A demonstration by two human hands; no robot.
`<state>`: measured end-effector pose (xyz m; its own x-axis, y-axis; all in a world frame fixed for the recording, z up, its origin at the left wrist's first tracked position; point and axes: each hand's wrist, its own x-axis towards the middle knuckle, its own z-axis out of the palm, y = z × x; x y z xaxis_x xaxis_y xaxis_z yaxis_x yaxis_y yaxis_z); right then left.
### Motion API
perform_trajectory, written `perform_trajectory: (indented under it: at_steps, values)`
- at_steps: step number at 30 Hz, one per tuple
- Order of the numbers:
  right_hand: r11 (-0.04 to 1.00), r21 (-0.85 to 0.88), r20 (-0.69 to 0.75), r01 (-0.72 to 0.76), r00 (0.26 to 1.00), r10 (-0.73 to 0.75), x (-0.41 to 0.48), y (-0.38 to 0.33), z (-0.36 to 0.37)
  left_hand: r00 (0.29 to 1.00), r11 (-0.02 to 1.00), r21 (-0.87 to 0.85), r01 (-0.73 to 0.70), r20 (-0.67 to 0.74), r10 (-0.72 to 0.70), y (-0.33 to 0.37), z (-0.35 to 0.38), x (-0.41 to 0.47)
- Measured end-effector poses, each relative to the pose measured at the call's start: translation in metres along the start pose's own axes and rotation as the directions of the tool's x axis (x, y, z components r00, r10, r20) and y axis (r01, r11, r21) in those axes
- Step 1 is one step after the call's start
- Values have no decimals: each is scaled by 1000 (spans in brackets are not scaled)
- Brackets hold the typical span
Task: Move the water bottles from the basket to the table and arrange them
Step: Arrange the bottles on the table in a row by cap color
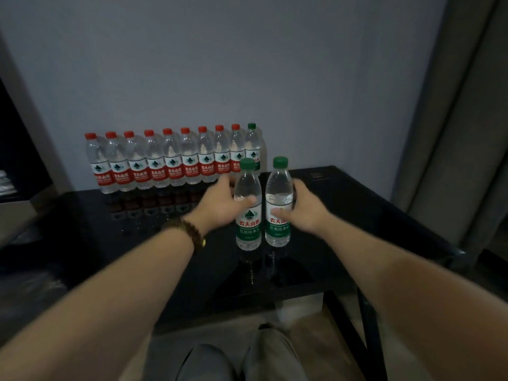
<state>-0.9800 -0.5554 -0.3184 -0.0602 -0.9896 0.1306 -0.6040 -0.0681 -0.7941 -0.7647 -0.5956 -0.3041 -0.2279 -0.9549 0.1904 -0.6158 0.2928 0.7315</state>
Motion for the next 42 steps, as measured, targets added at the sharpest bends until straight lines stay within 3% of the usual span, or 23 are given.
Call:
perform_trajectory:
  at_steps: [2, 8, 14, 20, 27, 37, 42]
  values:
    - [999, 42, -85, -22, 996, 26, -14, 28, 30, 998, 998, -49, 34, -57, -37, -30, 33, -20]
    - [993, 92, -166, -80, 981, 95, -16, 64, 68, 973, 988, -90, 122, -184, -137, -71, 90, -23]
    - [991, 28, -145, -132, 980, 135, 28, 79, 64, 969, 988, -108, 111, -207, -132, -73, 108, 24]
    - [984, -84, -246, -157, 960, 132, 92, 94, 65, 954, 982, -159, 105, -264, -144, -72, 133, 85]
    - [934, -279, -333, -225, 934, 125, 174, 111, 59, 953, 989, -113, 94, -278, -123, -83, 153, 177]
    - [921, -268, -373, -283, 912, 171, 284, 133, 53, 968, 997, -53, 56, -241, -68, -95, 172, 299]
    - [910, -282, -382, -304, 906, 184, 330, 143, 50, 969, 997, 69, 17, -247, 0, -104, 179, 348]
